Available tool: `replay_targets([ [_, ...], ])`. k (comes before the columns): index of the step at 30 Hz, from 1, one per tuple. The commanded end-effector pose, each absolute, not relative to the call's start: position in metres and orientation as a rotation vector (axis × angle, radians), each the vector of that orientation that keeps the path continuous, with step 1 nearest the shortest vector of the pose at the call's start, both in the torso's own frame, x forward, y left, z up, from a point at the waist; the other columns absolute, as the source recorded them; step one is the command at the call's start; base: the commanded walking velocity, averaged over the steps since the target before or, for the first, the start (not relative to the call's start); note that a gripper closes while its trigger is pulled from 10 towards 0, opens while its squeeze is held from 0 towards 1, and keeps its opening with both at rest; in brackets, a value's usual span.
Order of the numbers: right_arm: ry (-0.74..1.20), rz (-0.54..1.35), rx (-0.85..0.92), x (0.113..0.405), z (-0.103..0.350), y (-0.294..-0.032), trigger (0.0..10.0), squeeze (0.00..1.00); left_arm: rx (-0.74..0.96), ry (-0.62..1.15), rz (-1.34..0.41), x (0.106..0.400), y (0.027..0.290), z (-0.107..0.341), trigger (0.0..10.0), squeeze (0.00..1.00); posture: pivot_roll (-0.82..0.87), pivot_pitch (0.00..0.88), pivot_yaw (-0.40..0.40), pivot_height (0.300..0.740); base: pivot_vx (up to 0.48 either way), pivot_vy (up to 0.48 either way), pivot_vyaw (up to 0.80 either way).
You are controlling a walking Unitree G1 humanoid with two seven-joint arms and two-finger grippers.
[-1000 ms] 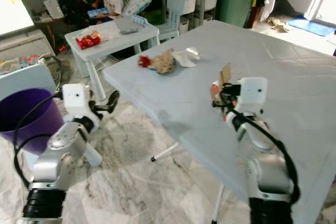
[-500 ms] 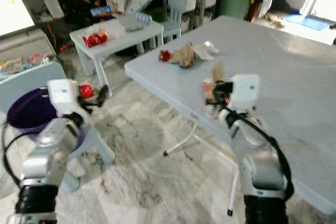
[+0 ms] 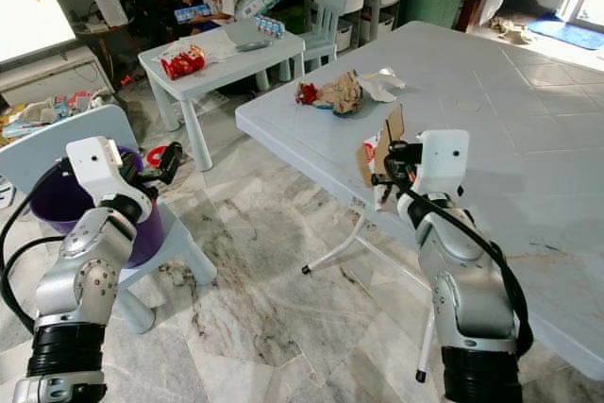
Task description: Picking trash to rubbish bin
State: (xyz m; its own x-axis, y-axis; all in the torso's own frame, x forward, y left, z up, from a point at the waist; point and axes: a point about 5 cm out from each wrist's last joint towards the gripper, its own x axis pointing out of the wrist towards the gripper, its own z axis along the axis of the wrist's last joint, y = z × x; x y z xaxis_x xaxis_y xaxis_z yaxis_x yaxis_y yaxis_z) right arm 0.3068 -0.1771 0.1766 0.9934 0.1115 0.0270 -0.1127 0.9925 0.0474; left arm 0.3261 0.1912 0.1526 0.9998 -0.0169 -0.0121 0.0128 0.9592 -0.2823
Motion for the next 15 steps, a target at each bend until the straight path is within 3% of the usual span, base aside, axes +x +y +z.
replay_targets([
  [1, -0.041, 0.118, 0.053, 0.3068, 0.1801, -0.176, 0.0, 0.0, -0.294, 0.009, 0.0, 0.3277, 0.1948, 0.155, 10.0, 0.0, -0.03, 0.0, 0.035, 0.74, 0.36, 0.0, 0.0],
  [15, -0.047, 0.121, 0.048, 0.3068, 0.181, -0.1755, 0.0, 0.0, -0.304, 0.024, -0.012, 0.3272, 0.1907, 0.152, 10.0, 0.0, -0.03, 0.0, 0.036, 0.74, 0.394, 0.0, 0.0],
])
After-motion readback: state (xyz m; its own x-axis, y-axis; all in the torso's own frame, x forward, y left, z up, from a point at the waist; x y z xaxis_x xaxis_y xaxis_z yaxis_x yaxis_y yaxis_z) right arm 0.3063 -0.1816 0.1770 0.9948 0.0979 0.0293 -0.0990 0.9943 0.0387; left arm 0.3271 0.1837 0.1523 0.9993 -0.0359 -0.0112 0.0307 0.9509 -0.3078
